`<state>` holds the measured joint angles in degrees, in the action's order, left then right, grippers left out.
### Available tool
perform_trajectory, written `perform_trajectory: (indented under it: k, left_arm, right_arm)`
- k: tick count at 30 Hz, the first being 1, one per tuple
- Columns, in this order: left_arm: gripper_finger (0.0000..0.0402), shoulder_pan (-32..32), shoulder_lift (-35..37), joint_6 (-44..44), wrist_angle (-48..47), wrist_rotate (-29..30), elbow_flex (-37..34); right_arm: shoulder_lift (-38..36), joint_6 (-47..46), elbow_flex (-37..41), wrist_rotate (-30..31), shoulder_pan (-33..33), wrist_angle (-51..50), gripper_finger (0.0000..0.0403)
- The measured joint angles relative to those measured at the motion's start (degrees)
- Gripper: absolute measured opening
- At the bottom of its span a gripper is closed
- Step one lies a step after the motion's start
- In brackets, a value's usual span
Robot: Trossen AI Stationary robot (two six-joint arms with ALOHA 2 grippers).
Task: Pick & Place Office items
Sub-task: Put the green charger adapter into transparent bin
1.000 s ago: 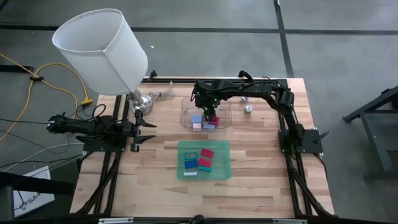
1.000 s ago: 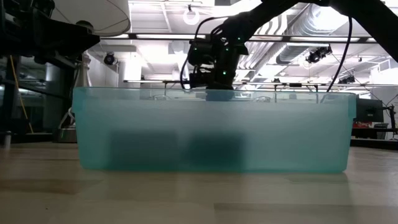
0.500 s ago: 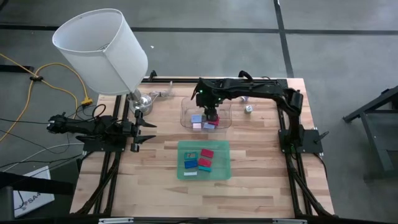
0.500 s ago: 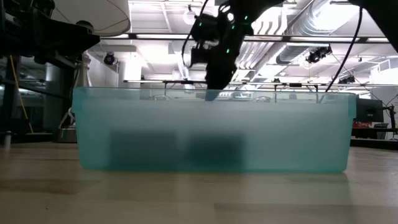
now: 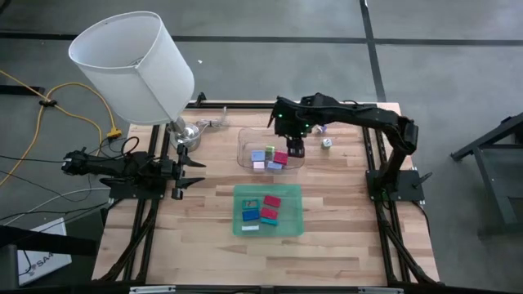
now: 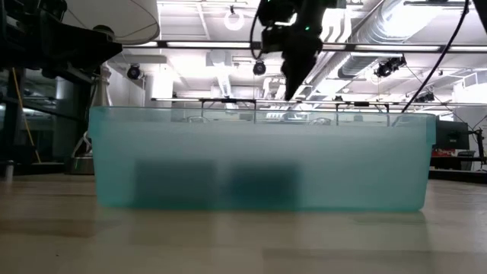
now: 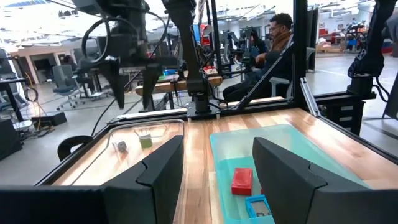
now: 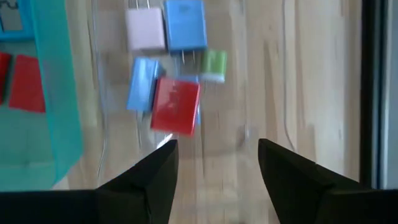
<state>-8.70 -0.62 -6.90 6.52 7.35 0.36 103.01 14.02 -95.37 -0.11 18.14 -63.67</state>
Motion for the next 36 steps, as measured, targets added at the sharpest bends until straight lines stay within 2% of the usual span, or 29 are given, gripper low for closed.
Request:
perform_trajectory:
  k: [7,16,22,27,36]
  left_arm:
    - [0.0186,0.0,0.0,0.0,0.0,0.0,0.0]
    - [0.0186,0.0,0.0,0.0,0.0,0.0,0.0]
    - [0.0186,0.0,0.0,0.0,0.0,0.0,0.0]
    - [0.0186,0.0,0.0,0.0,0.0,0.0,0.0]
    - [0.0186,0.0,0.0,0.0,0.0,0.0,0.0]
  right_arm:
    - [-6.5,-5.0,4.0,0.2,-0.3,-3.4,0.0207]
    - [-17.8,-7.9,20.6,2.1,0.4,2.1,0.0207]
    - [-21.3,-4.5,30.5,1.9,3.9,4.4,0.0207]
    - [-21.2,0.0,35.3,2.1,7.2,5.6,0.0207]
    - [-21.2,15.7,37.4,10.6,9.2,7.0,0.0207]
